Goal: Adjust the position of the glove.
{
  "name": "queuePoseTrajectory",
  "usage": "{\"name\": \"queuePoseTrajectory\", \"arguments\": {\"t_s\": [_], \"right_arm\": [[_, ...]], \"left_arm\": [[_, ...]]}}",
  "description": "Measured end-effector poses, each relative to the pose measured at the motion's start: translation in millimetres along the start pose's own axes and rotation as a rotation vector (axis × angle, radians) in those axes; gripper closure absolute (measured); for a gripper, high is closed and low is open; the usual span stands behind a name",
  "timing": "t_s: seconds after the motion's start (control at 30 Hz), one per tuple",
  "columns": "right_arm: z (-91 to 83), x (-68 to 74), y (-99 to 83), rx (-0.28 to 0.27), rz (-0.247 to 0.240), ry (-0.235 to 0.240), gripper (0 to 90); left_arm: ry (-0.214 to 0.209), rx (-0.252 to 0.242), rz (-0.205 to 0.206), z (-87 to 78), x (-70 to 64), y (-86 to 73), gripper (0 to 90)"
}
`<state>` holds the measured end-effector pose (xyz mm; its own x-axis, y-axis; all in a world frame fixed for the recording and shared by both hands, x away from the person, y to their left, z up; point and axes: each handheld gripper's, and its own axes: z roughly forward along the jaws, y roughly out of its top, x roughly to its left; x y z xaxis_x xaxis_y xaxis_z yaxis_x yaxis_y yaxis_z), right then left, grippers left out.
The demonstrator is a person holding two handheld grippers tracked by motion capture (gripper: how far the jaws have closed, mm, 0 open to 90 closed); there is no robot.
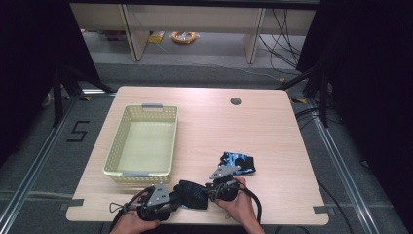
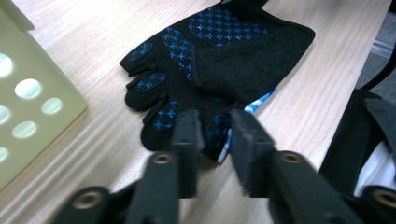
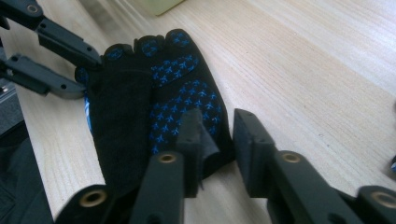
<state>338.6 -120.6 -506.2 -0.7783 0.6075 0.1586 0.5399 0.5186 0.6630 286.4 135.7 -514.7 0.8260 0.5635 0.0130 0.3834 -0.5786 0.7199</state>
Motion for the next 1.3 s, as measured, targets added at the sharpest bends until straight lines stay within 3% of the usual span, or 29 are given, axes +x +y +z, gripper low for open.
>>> {"name": "queuePoseTrajectory", "arguments": {"t_s": [0.17,0.2,0.3,0.43,0.53,0.73,0.9,0.93,1.03,1.1,1.13,1.3], "right_arm": [[-0.3,0.1,-0.6,-0.020,-0.026,-0.011,84.7],[-0.8,2.4,-0.9,-0.023,-0.001,-0.002,85.2],[-4.7,1.0,-0.2,-0.032,0.011,0.012,85.4],[-19.0,0.4,3.5,-0.071,0.012,0.036,85.5],[-27.3,-1.9,4.0,-0.084,-0.014,0.008,85.5],[-44.7,-18.6,-3.7,-0.070,0.014,-0.016,85.4],[-53.7,-29.1,-10.1,-0.064,0.013,-0.040,85.4],[-55.4,-32.0,-12.4,-0.050,0.030,-0.042,85.4],[-53.2,-35.2,-14.8,-0.070,0.041,-0.051,85.4],[-53.7,-37.9,-15.6,-0.037,0.044,-0.056,85.3],[-50.7,-40.7,-16.4,-0.034,0.039,-0.056,85.2],[-46.2,-42.3,-17.1,-0.016,0.030,-0.057,85.0]], "left_arm": [[-0.011,-0.010,0.000,0.5,-0.3,0.8,82.1],[-0.006,0.000,0.023,-1.4,0.0,2.4,85.1],[-0.009,-0.021,0.005,-3.2,-1.4,4.2,85.6],[-0.011,-0.034,0.018,-7.2,-3.0,10.7,85.8],[-0.024,-0.055,0.040,-6.8,-7.3,20.5,85.8],[-0.055,-0.054,0.074,11.2,-19.5,42.7,85.6],[-0.077,-0.038,0.081,25.0,-27.3,49.3,85.5],[-0.089,-0.037,0.074,29.5,-29.0,51.6,85.4],[-0.090,-0.038,0.074,34.1,-29.3,53.7,85.2],[-0.086,-0.028,0.101,35.0,-28.4,55.2,85.1],[-0.104,-0.034,0.071,37.1,-29.5,53.5,84.8],[-0.097,-0.011,0.080,42.0,-27.9,49.6,83.9]]}}
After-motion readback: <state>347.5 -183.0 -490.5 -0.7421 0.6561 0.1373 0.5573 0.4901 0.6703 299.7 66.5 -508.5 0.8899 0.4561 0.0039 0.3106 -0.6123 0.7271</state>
